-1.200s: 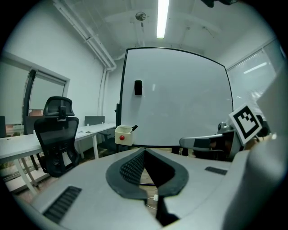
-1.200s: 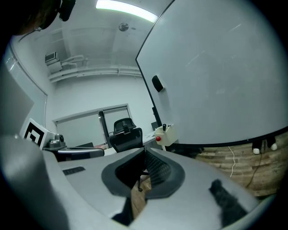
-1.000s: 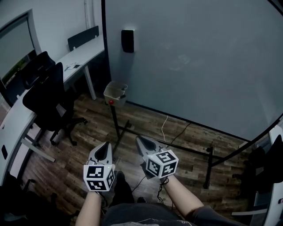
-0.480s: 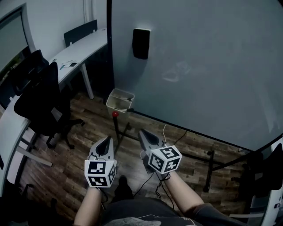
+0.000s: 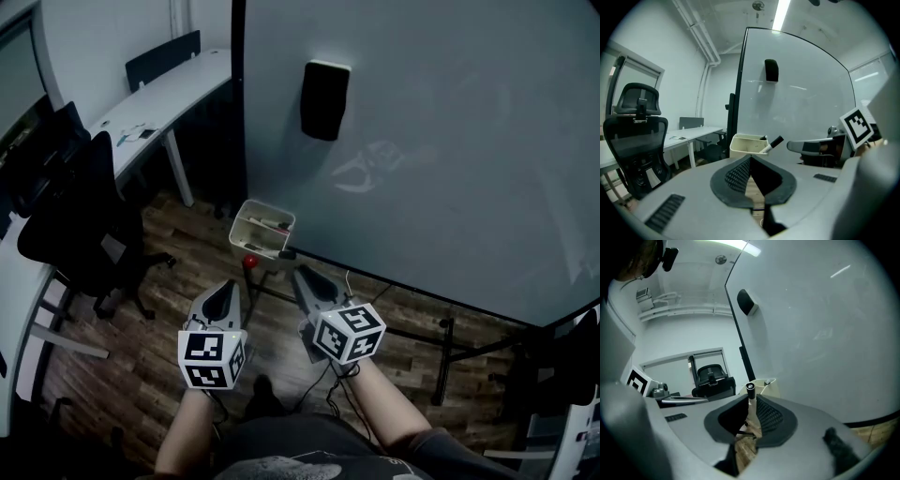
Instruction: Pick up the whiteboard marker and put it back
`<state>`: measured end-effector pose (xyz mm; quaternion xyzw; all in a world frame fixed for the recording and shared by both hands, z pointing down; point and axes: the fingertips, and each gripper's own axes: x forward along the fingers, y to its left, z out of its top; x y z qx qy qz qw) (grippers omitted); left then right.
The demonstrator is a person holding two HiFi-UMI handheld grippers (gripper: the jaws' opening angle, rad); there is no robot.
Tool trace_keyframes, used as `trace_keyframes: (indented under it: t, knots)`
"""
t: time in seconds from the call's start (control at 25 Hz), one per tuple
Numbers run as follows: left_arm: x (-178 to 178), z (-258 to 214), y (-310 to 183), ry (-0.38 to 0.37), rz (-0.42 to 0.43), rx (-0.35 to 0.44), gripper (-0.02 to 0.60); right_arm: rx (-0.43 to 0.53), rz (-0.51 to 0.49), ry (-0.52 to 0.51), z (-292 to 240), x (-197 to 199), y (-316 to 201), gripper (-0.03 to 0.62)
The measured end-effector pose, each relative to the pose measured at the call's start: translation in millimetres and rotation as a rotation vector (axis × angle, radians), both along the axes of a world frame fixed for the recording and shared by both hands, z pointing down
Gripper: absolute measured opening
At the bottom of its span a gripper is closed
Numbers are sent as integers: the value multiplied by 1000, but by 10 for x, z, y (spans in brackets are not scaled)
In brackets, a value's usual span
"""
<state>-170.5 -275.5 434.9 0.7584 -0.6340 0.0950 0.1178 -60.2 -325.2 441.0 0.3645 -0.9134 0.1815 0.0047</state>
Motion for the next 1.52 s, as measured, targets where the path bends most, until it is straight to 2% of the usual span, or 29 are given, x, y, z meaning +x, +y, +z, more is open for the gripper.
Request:
trace_keyframes:
  t: [0.04, 0.08, 0.12, 0.36, 0.64, 0.88, 1.0, 1.08, 1.52]
  knots:
    - [-16, 7, -40, 0, 4, -1, 12, -6, -5, 2, 21, -32, -31, 50]
    - [-32, 12, -77, 1, 8, -2, 12, -15, -12, 0, 42, -66, -56, 106]
    - [-47, 17, -109, 1, 12, -3, 12, -24, -17, -3, 62, -96, -76, 124]
    - [-106, 28, -312, 3, 39, -2, 12, -9, -2, -28, 70, -208, -231, 144]
    - [-140, 75, -494, 6, 62, -9, 12, 15, -3, -28, 63, -327, -344, 144]
    - [-156, 94, -616, 11, 78, -11, 12, 54, -6, 12, 50, -383, -381, 140]
    - [-160, 118, -650, 14, 83, -15, 12, 81, 4, 27, 31, -391, -380, 86]
    - [-163, 136, -660, 16, 85, -17, 12, 94, 7, 31, 28, -400, -381, 84]
    - [-175, 99, -627, 11, 82, -6, 12, 141, 19, 3, -161, -380, -385, 83]
